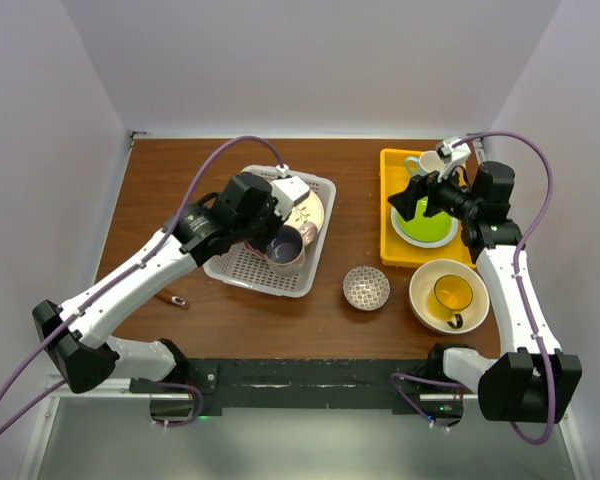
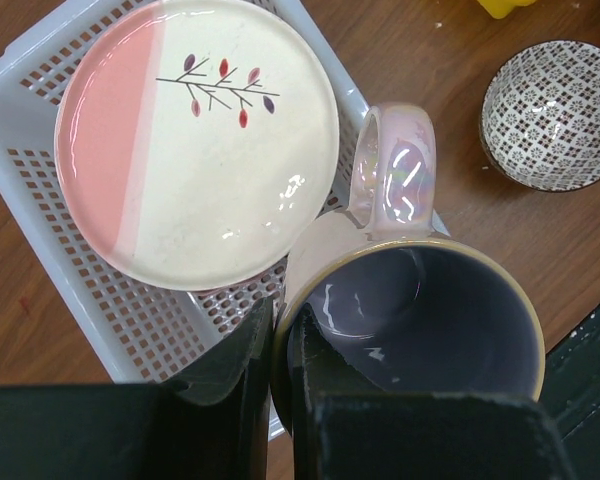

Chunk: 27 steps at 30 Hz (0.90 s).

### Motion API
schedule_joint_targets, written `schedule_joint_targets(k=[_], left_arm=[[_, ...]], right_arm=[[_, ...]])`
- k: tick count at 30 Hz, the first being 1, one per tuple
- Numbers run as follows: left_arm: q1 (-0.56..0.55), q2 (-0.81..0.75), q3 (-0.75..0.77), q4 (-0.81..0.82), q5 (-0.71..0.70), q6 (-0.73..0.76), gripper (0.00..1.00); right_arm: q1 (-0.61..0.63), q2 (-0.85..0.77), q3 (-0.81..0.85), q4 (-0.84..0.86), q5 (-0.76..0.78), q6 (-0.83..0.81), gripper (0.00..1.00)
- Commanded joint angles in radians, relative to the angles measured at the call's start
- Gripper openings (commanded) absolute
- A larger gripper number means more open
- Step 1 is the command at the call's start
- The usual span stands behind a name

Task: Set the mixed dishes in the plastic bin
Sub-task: Place the cup in the plastic bin.

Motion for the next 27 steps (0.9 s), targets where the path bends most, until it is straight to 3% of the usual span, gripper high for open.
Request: schedule_joint_targets(k=[1, 27], left_arm=[[0.020, 0.009, -0.013, 0.105, 0.020, -0.029, 0.00], [0.029, 0.094, -0.200, 0.232, 0.046, -0.064, 0.00]], right_arm=[[-0.005, -0.001, 0.004, 0.011, -0.020, -0.014, 0.98], [-0.008, 0.002, 0.004, 0.009, -0.023, -0.014, 0.98]])
